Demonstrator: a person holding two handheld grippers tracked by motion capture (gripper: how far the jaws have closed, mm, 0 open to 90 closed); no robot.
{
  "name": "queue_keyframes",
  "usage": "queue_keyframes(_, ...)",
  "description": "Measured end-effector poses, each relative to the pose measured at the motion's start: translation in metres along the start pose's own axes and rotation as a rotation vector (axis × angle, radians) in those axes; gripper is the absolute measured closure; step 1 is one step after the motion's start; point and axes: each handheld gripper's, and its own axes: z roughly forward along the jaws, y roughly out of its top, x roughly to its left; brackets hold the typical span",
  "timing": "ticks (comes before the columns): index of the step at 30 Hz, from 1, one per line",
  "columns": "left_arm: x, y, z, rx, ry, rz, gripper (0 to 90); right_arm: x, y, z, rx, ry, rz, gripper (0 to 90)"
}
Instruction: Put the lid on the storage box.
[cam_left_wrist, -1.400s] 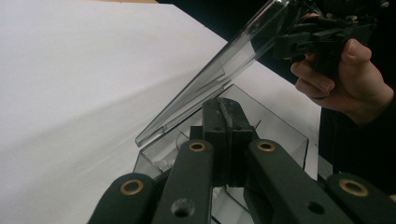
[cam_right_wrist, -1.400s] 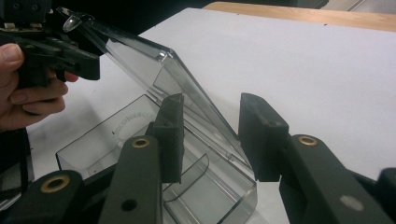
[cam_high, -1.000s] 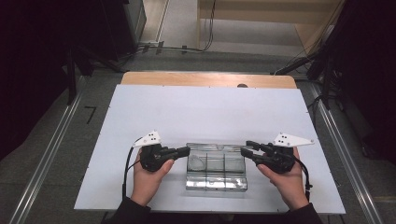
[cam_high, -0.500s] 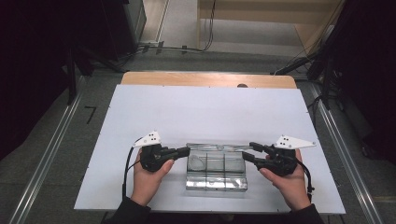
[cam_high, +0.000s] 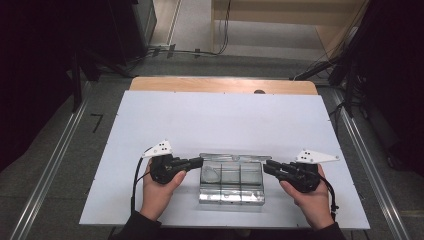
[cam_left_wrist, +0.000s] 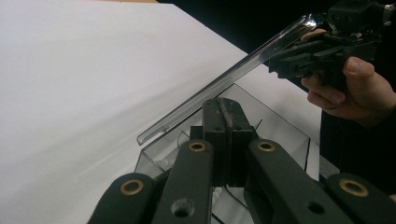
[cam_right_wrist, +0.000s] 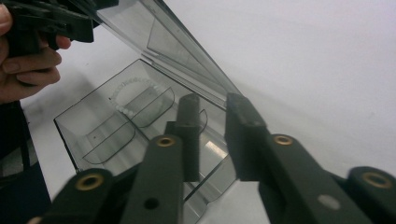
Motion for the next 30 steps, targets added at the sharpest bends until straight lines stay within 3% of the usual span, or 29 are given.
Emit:
queue_keyframes(6, -0.0001, -0.0003, 0.0003, 0.0, -0.005, -0.002, 90.0, -0.0017, -0.0009, 0.0007, 0.009, 0.013, 0.021, 87.6)
queue_keyframes(30, -0.0085, -0.0065, -0.0047, -0.002, -0.033, 0.023, 90.0, 0.0078, -0.0046, -0.0006, -0.003, 0.061, -0.009, 88.0)
